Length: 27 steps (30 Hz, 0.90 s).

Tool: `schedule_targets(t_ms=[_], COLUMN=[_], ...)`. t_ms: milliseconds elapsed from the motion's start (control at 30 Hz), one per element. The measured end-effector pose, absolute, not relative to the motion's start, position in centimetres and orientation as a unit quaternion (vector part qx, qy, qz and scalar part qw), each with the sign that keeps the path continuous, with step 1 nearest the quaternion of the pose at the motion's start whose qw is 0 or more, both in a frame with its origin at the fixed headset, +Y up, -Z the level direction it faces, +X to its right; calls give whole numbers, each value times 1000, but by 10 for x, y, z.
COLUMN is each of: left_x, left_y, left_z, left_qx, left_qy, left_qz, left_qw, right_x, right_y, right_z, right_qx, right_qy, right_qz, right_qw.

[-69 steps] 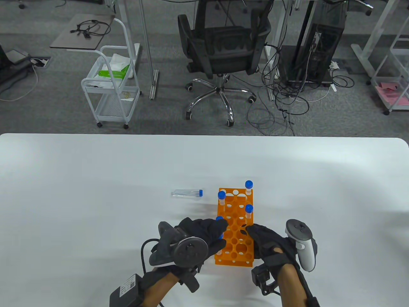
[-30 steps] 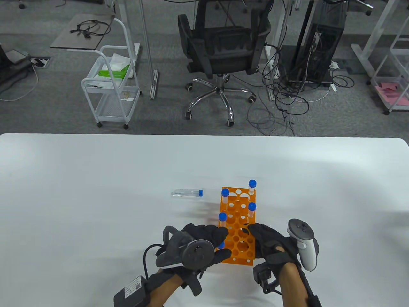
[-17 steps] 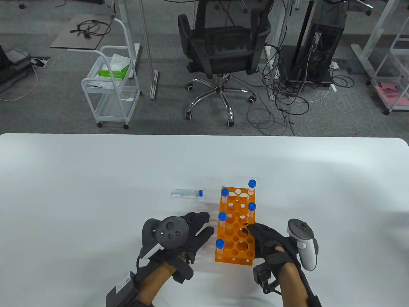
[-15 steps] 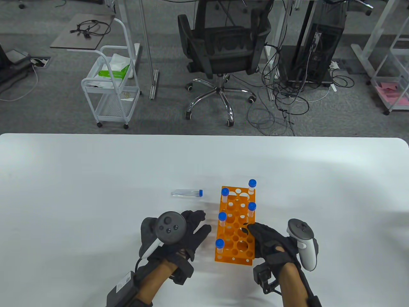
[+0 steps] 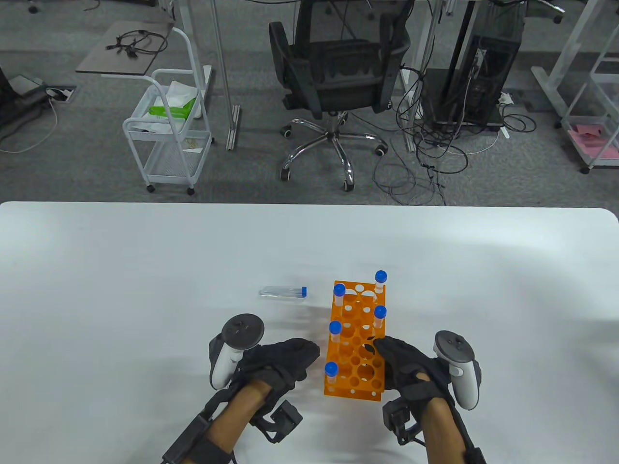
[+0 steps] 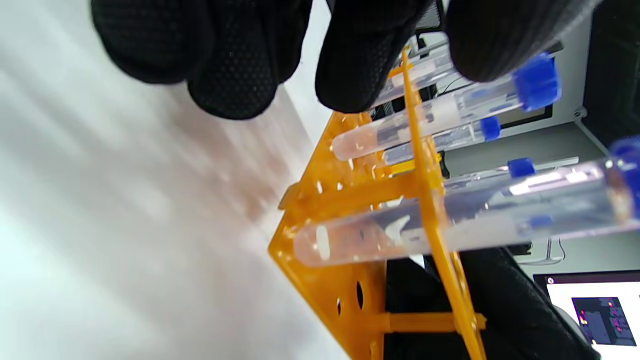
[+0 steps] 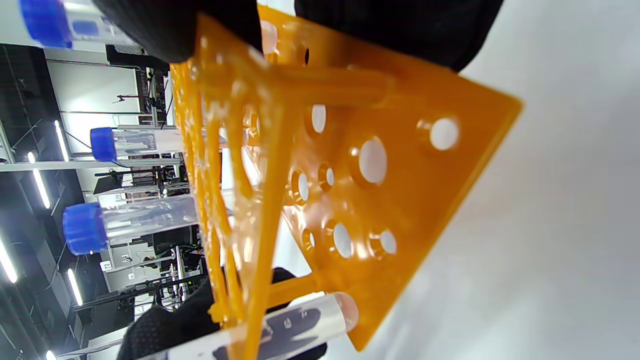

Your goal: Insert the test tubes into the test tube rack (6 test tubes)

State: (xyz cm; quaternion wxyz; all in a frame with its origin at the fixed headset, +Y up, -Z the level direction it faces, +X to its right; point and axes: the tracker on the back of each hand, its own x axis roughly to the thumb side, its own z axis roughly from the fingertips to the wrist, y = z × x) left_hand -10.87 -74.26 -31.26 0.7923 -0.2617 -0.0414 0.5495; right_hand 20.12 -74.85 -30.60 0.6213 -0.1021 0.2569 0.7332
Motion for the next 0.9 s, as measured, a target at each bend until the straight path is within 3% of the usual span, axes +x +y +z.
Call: schedule_targets(t_ms=[200, 433, 900], left_x=[-100, -99, -103], left_y=[-759, -764, -773], left_z=[-314, -316, -323], left_qx=[-313, -301, -350], left_qy=[-52, -57, -78], left_qz=[573, 590, 638], left_qw=[756, 747, 681], right_x=[199, 195, 181], right_y=[-749, -751, -750], right_z=[-306, -307, -299], right_qx=[-100, -94, -68], right_qy=[261, 272, 293], right_qz=[739, 741, 730], right_qw=[613, 607, 613])
